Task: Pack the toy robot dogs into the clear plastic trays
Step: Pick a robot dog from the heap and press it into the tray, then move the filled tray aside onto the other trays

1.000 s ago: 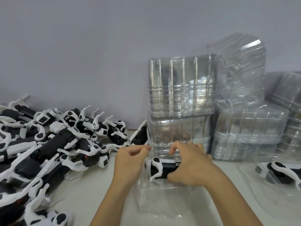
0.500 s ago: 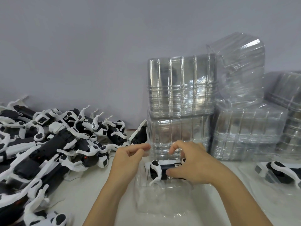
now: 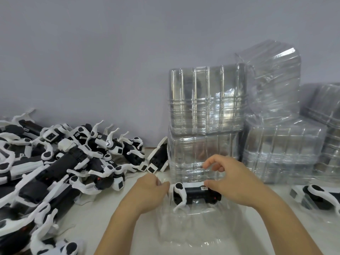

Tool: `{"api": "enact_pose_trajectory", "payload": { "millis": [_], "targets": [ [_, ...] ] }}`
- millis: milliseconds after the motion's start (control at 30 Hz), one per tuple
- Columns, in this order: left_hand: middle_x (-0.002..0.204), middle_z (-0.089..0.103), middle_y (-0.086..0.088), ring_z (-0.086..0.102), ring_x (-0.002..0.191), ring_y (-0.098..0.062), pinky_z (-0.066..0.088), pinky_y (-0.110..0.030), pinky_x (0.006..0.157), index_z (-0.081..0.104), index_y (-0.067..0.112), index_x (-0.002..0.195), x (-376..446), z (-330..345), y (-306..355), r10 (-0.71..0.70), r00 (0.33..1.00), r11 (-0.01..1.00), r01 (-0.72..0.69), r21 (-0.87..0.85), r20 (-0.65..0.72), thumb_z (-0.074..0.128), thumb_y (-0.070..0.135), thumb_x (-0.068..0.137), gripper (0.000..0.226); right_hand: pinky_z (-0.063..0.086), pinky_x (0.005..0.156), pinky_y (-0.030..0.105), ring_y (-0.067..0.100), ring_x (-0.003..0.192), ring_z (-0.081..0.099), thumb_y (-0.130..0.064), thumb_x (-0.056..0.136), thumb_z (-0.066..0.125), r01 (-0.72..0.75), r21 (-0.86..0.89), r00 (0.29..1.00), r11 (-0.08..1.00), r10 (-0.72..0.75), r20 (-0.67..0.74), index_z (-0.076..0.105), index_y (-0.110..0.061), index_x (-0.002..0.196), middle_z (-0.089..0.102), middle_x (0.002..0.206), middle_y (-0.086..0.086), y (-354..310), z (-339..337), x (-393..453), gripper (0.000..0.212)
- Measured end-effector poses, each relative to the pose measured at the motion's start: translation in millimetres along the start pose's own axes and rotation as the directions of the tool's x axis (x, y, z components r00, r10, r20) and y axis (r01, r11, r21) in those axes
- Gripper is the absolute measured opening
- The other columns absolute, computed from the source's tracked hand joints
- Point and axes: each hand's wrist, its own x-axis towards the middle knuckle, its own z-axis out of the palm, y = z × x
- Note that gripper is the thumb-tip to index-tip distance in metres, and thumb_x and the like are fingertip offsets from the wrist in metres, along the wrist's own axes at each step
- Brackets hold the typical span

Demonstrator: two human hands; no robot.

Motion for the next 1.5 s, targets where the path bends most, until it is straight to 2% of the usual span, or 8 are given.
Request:
{"api": "enact_pose_trajectory", "payload": {
  "millis": [300,467,567,833,900,1167,1333,1500],
  "targets": [
    [0.057,0.047,0.007,0.039,0.049,-0.009,0.031,-0.013,0.044,0.046,0.015,0.067,-4,-3,7,0.058,0.988,0.998,-0.054,0.036,-0.140,0.057,0.035,0.094,0.036,0.035,0.068,0.010,-0.005,0.098,0.048,-0.028,0.087,0.076,0.015,0.011,1.000,1.000,-0.015,-0.022,0.056,-0.045,0.100,0.052,0.109,-0.016,4,-2,0,0.029],
    [0.078,0.058,0.002,0.059,0.074,-0.014,0.058,-0.027,0.058,0.056,0.011,0.085,-5,0,14,-0.064,0.997,0.873,0.037,-0.486,-0.039,0.064,0.032,0.093,0.023,0.036,0.068,0.011,-0.006,0.098,0.049,-0.028,0.084,0.079,0.013,0.068,0.998,0.998,-0.009,-0.058,0.059,-0.045,0.098,0.053,0.106,-0.016,6,-9,-3,0.030],
    [0.085,0.060,-0.002,0.062,0.079,-0.025,0.052,-0.031,0.054,0.061,0.016,0.085,-5,-5,18,-0.087,0.996,0.724,0.072,-0.686,0.014,0.067,0.025,0.089,0.011,0.038,0.068,0.012,-0.002,0.097,0.053,-0.032,0.081,0.081,0.022,0.107,0.998,0.994,-0.015,-0.066,0.060,-0.046,0.097,0.055,0.105,-0.016,1,-17,-6,0.030],
    [0.084,0.065,0.001,0.059,0.072,-0.012,0.047,-0.036,0.073,0.076,0.021,0.089,-15,-27,25,0.181,0.957,0.509,-0.289,-0.810,-0.227,0.069,0.018,0.086,0.008,0.047,0.092,0.024,-0.007,0.110,0.048,-0.033,0.073,0.085,0.202,0.212,0.947,0.956,-0.135,-0.293,0.057,-0.049,0.109,0.047,0.120,-0.020,-25,-24,-10,0.049],
    [0.090,0.067,-0.004,0.058,0.078,-0.019,0.046,-0.040,0.078,0.076,0.023,0.092,-19,-30,26,0.221,0.927,0.475,-0.374,-0.796,-0.304,0.069,0.024,0.078,0.016,0.044,0.084,0.012,-0.016,0.110,0.045,-0.040,0.069,0.086,0.224,0.246,0.937,0.943,-0.139,-0.320,0.053,-0.053,0.113,0.045,0.121,-0.025,-29,-28,-13,0.056],
    [0.104,0.068,-0.017,0.066,0.085,-0.030,0.054,-0.046,0.073,0.070,0.016,0.107,-24,-33,21,0.316,0.856,0.352,-0.506,-0.787,-0.409,0.072,0.035,0.069,0.042,0.039,0.078,0.016,-0.022,0.092,0.058,-0.075,0.061,0.068,0.090,0.476,0.996,0.875,-0.073,-0.053,0.033,-0.080,0.118,0.060,0.107,-0.039,-32,-42,-24,0.067],
    [0.104,0.067,-0.013,0.065,0.084,-0.024,0.051,-0.044,0.074,0.070,0.020,0.105,-24,-32,22,0.339,0.845,0.469,-0.534,-0.704,-0.414,0.070,0.033,0.074,0.034,0.047,0.077,0.024,-0.002,0.093,0.070,-0.067,0.060,0.078,0.088,0.596,0.996,0.798,-0.059,-0.068,0.055,-0.066,0.115,0.074,0.102,-0.013,-30,-37,-20,0.059],
    [0.131,0.054,0.025,0.047,0.128,0.000,0.041,-0.021,0.104,0.056,0.045,0.124,-30,-41,27,0.431,0.681,0.753,-0.633,-0.180,-0.591,0.066,0.046,0.081,0.045,0.049,0.079,0.032,0.010,0.096,0.072,-0.060,0.056,0.085,0.128,0.667,0.986,0.734,-0.025,-0.163,0.061,-0.052,0.116,0.074,0.102,0.006,-32,-36,-18,0.065]
  ]
}}
